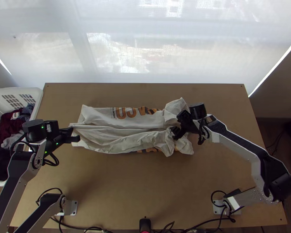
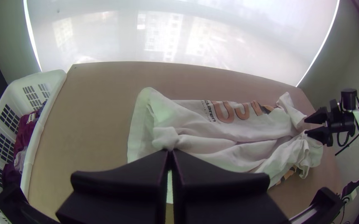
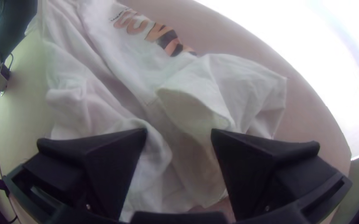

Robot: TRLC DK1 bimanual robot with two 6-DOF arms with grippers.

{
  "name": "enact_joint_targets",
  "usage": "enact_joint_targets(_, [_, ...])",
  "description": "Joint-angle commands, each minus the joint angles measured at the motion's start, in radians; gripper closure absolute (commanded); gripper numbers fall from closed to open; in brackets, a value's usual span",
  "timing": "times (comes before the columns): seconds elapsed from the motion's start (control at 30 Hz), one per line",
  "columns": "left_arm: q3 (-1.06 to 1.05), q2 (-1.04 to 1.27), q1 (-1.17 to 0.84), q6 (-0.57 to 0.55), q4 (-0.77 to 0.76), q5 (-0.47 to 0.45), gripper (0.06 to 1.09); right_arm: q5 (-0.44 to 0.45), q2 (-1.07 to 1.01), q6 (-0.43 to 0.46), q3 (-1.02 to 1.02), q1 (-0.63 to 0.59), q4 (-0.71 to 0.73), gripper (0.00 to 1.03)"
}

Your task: Fold the t-shirt

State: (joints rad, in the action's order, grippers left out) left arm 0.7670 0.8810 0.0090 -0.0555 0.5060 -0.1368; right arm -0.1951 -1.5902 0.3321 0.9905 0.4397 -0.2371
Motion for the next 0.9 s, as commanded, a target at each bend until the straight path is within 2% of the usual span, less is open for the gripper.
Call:
enact_joint_targets(0.0, [-0.011,0.001,-0.003,-0.007,-0.014,-0.004,1.05,-0.001,0.168,-0.018,0.007,0.002,-0.087,0.19])
enact_joint_targets(0.23, [-0.009,-0.008,-0.001,-0.009,-0.015,-0.004,1.05,-0.001,0.349,-0.019,-0.021,0.08,-0.258,0.19])
enact_joint_targets(0.4, [-0.011,-0.017,-0.001,-0.012,-0.012,-0.004,1.05,0.0,0.415,-0.024,-0.082,0.183,-0.329,0.19])
enact_joint_targets(0.5, [-0.012,-0.022,-0.001,-0.012,-0.011,-0.006,1.05,0.057,0.421,-0.025,-0.147,0.28,-0.327,0.19])
enact_joint_targets(0.57, [-0.014,-0.024,-0.001,-0.012,-0.009,-0.006,1.05,0.065,0.415,-0.024,-0.19,0.312,-0.3,0.19])
enact_joint_targets(0.87, [-0.02,-0.03,-0.001,-0.012,-0.003,-0.006,1.05,0.079,0.305,0.007,-0.208,0.347,-0.222,0.19])
